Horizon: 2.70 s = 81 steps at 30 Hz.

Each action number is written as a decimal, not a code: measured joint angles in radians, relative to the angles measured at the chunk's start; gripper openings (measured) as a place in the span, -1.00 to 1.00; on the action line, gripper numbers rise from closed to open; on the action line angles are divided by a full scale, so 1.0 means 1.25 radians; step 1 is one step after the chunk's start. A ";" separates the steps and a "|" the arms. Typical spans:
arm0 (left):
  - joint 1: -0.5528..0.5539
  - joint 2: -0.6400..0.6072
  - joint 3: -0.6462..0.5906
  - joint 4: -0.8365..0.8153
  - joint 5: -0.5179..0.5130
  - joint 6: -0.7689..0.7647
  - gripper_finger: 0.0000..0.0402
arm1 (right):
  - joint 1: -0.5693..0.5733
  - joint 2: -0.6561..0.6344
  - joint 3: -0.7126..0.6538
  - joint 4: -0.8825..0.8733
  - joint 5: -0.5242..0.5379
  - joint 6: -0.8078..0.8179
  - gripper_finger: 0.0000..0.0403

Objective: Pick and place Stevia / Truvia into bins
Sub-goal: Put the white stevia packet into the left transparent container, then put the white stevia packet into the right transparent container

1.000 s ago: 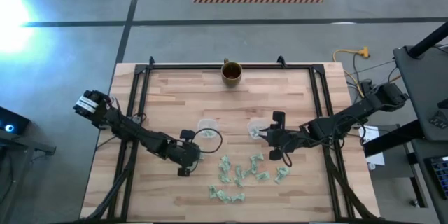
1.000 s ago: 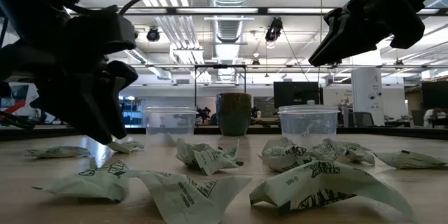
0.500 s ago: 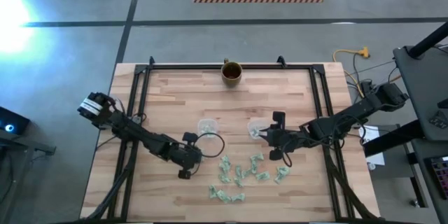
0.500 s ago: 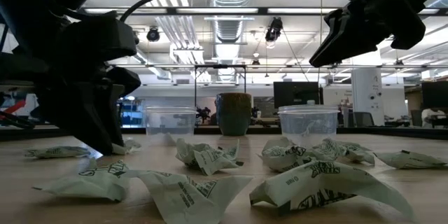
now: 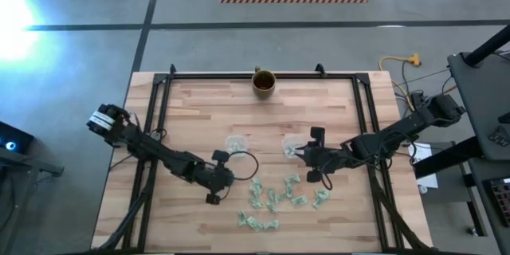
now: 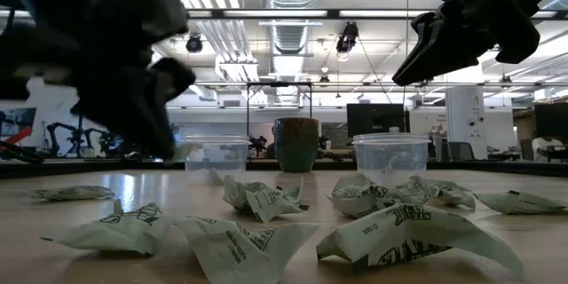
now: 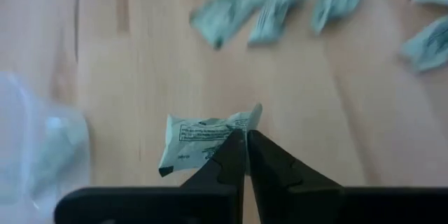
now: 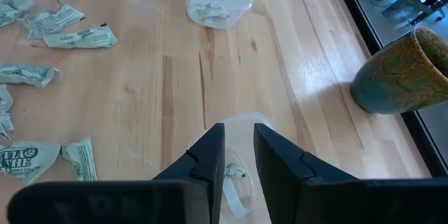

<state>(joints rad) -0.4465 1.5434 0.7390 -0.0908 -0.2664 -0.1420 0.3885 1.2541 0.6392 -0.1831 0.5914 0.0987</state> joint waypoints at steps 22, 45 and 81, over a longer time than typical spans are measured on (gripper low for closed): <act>0.204 -0.103 0.035 -0.063 -0.136 0.184 -1.00 | 0.000 0.000 -0.005 0.003 0.001 0.001 -0.66; 0.261 -0.109 0.044 -0.138 -0.023 0.175 -0.56 | 0.000 0.000 -0.005 0.006 -0.087 0.001 -0.66; 0.101 -0.282 0.046 -0.206 -0.130 0.098 -0.60 | 0.101 0.230 -0.004 0.123 -0.178 0.149 -0.30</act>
<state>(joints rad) -0.3199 1.1904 0.7959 -0.3485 -0.4286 -0.0196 0.5146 1.5411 0.6338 -0.0295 0.3693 0.2852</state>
